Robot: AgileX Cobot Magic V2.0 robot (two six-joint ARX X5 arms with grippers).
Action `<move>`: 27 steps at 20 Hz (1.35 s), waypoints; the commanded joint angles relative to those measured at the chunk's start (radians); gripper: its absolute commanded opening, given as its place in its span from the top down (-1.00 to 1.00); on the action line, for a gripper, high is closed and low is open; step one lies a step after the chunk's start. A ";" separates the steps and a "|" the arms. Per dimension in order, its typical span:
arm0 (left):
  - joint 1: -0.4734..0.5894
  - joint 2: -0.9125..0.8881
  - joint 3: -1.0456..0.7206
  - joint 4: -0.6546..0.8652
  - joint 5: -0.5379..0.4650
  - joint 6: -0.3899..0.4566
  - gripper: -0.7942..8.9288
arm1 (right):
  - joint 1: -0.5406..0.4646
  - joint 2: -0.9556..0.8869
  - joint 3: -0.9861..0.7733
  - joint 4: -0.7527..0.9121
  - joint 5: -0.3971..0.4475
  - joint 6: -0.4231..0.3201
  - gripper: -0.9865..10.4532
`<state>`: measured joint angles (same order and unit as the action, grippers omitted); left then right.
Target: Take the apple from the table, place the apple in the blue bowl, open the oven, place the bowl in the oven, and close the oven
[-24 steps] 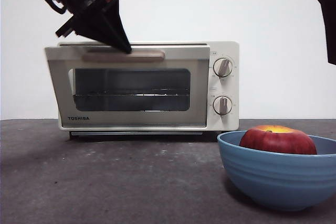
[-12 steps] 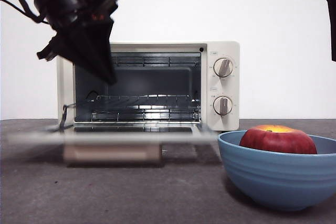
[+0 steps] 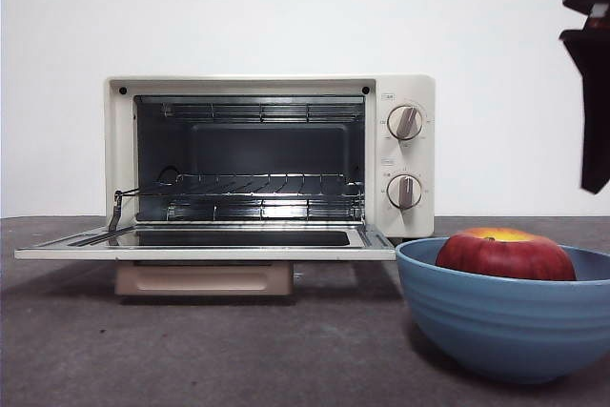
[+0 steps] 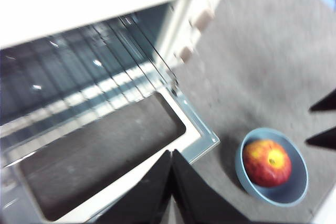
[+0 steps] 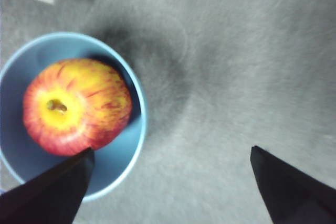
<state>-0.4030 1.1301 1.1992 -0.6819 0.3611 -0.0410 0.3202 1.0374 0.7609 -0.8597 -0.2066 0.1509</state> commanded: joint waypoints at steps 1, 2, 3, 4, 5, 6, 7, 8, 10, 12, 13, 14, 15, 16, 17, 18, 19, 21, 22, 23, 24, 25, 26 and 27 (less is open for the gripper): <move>0.032 -0.078 -0.100 0.039 -0.006 -0.050 0.82 | 0.004 0.014 -0.011 0.044 -0.011 0.019 0.03; 0.048 -0.121 -0.161 0.054 -0.006 -0.060 0.82 | 0.004 0.015 -0.015 0.048 -0.011 0.020 0.04; 0.064 -0.165 -0.221 0.060 -0.006 -0.070 0.82 | 0.005 0.020 -0.018 0.056 -0.011 0.021 0.06; 0.074 -0.204 -0.273 0.063 -0.006 -0.078 0.82 | 0.005 0.025 -0.021 0.063 -0.010 0.022 0.08; 0.082 -0.246 -0.319 0.063 -0.006 -0.085 0.82 | 0.005 0.037 -0.023 0.070 -0.009 0.026 0.10; 0.083 -0.284 -0.355 0.063 -0.006 -0.088 0.82 | 0.005 0.053 -0.023 0.076 -0.010 0.026 0.12; 0.083 -0.321 -0.383 0.063 -0.006 -0.095 0.82 | 0.005 0.070 -0.023 0.083 -0.010 0.026 0.13; 0.083 -0.358 -0.405 0.062 -0.006 -0.107 0.82 | 0.005 0.092 -0.023 0.095 -0.010 0.026 0.14; 0.083 -0.409 -0.415 0.044 -0.006 -0.110 0.82 | 0.007 0.128 -0.023 0.111 -0.014 0.025 0.16; 0.083 -0.448 -0.415 0.031 -0.006 -0.110 0.82 | 0.022 0.162 -0.023 0.127 -0.014 0.026 0.19; 0.083 -0.463 -0.415 0.018 -0.006 -0.110 0.82 | 0.030 0.175 -0.023 0.133 -0.014 0.026 0.22; 0.083 -0.475 -0.415 0.007 -0.006 -0.110 0.82 | 0.038 0.191 -0.023 0.143 -0.014 0.027 0.25; 0.083 -0.484 -0.415 -0.002 -0.006 -0.110 0.82 | 0.045 0.203 -0.023 0.154 -0.014 0.029 0.28; 0.083 -0.489 -0.415 -0.006 -0.006 -0.110 0.82 | 0.054 0.216 -0.023 0.165 -0.013 0.033 0.32; 0.083 -0.491 -0.415 -0.006 -0.006 -0.110 0.82 | 0.065 0.233 -0.023 0.176 -0.013 0.037 0.36; 0.083 -0.492 -0.415 -0.006 -0.006 -0.110 0.82 | 0.073 0.245 -0.023 0.180 -0.010 0.041 0.39; 0.083 -0.492 -0.415 -0.007 -0.006 -0.110 0.82 | 0.080 0.255 -0.023 0.181 -0.007 0.044 0.42; 0.083 -0.491 -0.415 -0.006 -0.006 -0.110 0.82 | 0.094 0.269 -0.023 0.182 -0.005 0.045 0.50; 0.083 -0.491 -0.415 -0.006 -0.006 -0.110 0.82 | 0.100 0.272 -0.023 0.183 -0.005 0.047 0.55; 0.083 -0.491 -0.415 -0.006 -0.006 -0.110 0.82 | 0.108 0.275 -0.023 0.187 -0.005 0.048 0.61; 0.083 -0.491 -0.415 -0.006 -0.006 -0.110 0.82 | 0.111 0.275 -0.023 0.187 -0.003 0.051 0.67; 0.083 -0.491 -0.415 -0.006 -0.006 -0.110 0.82 | 0.113 0.275 -0.023 0.187 -0.003 0.052 0.73; 0.083 -0.491 -0.415 -0.006 -0.006 -0.110 0.82 | 0.117 0.275 -0.023 0.187 -0.003 0.053 0.78; 0.083 -0.491 -0.415 -0.006 -0.006 -0.110 0.82 | 0.119 0.275 -0.023 0.187 -0.004 0.059 0.82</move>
<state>-0.3183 0.6346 0.7788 -0.6933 0.3542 -0.1482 0.4324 1.2987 0.7349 -0.6785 -0.2104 0.1932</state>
